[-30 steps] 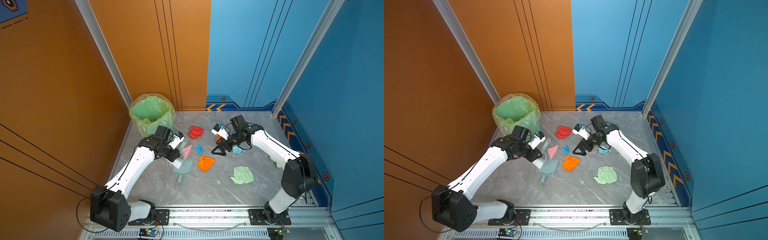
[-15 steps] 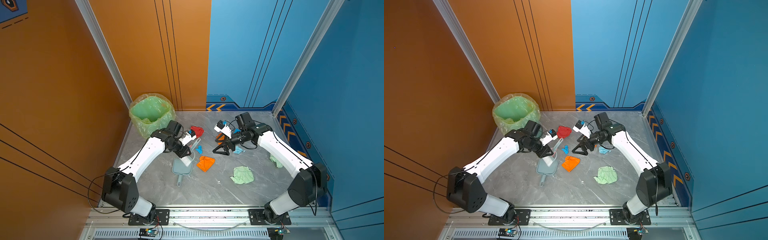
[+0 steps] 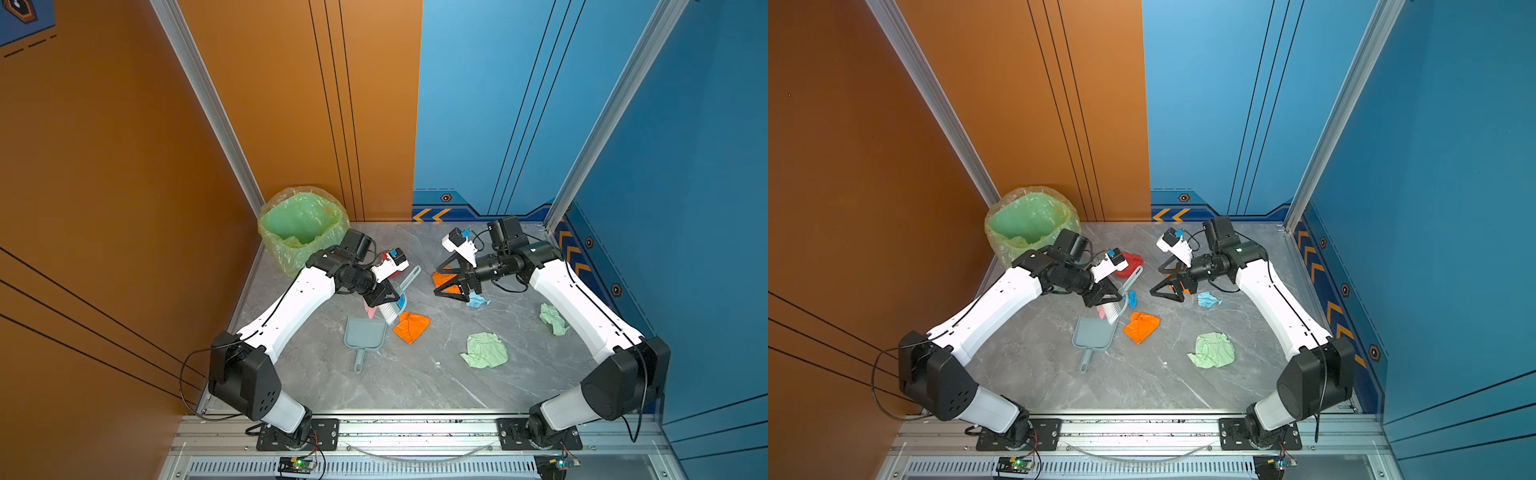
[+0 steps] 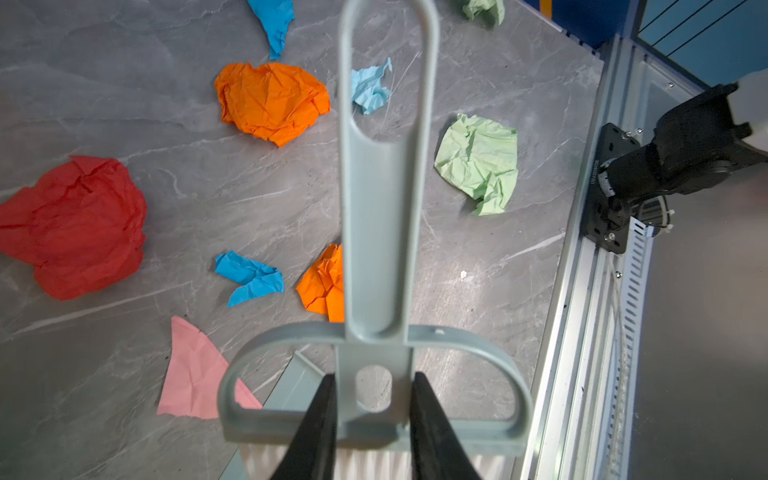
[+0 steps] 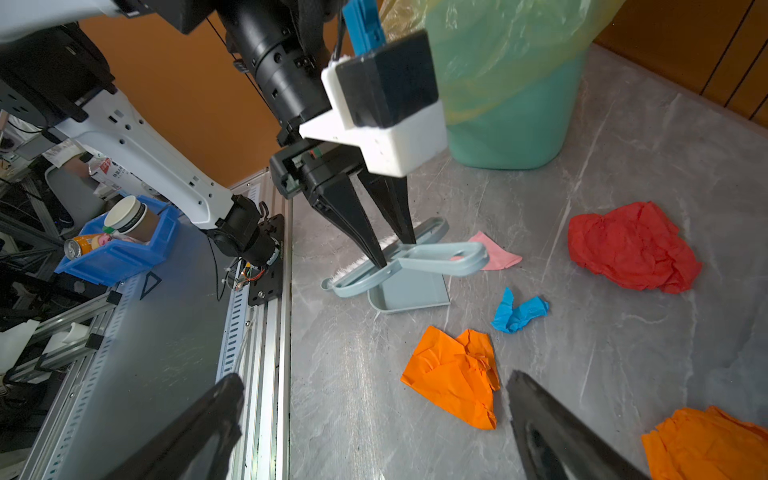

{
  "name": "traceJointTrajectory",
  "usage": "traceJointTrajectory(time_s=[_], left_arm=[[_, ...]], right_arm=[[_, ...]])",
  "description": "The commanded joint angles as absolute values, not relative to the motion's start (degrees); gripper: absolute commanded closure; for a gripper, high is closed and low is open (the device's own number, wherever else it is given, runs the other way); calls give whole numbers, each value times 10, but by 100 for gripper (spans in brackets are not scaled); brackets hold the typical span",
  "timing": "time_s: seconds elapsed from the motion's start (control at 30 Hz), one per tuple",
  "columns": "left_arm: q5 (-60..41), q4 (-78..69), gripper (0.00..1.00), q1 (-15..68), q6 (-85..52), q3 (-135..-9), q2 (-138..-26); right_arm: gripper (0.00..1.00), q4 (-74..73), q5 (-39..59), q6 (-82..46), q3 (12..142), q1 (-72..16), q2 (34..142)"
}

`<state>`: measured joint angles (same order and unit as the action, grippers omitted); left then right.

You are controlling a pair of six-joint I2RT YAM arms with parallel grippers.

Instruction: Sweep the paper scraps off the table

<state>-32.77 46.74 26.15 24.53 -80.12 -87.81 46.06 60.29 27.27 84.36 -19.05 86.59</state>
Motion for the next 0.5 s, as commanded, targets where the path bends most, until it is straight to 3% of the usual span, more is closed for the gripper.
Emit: traceJointTrajectory(time_s=[0.0,0.47], left_arm=[[-379,476,100,269,268,-823,-889],[-474,463,100,279,293,-856,-897]], right_arm=[[0,477,628,284,874,-187,854],[0,477,651,281,905,-185,860]])
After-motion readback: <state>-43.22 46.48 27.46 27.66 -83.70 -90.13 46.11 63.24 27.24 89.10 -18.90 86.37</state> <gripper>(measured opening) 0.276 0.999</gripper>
